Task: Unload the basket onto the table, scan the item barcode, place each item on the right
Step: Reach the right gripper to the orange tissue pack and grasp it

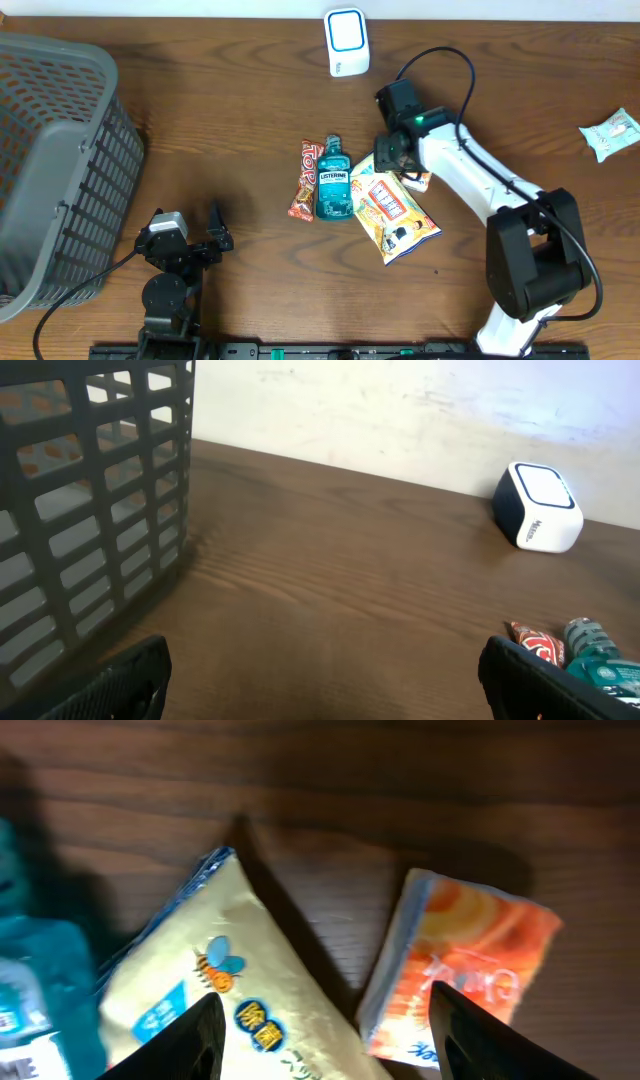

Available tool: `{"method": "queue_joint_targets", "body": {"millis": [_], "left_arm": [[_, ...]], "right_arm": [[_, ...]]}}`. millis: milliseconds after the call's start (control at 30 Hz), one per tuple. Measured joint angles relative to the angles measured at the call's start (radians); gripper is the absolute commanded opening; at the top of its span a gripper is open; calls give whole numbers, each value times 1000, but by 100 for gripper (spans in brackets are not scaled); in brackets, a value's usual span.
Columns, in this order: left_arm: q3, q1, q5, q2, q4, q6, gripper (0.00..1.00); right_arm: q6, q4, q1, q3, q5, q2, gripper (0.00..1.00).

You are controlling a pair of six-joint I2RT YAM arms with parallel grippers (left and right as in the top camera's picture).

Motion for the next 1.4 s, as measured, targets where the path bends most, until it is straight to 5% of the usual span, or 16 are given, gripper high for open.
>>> {"method": "queue_joint_targets", "body": {"millis": [433, 567, 667, 700, 900, 1133, 1400], "left_arm": [[0, 0, 0, 0, 0, 0, 98], [0, 0, 0, 0, 0, 0, 98], [0, 0, 0, 0, 0, 0, 98], [0, 0, 0, 0, 0, 0, 98], [0, 0, 0, 0, 0, 0, 98], [0, 0, 0, 0, 0, 0, 98], [0, 0, 0, 0, 0, 0, 98]], "right_arm": [[54, -1, 8, 0, 113, 71, 53], [64, -9, 10, 8, 153, 129, 39], [75, -34, 10, 20, 186, 141, 5], [82, -44, 10, 24, 201, 144, 1], [127, -100, 9, 56, 207, 154, 1], [235, -389, -3, 199, 124, 206, 1], [517, -729, -18, 437, 23, 215, 1]]}}
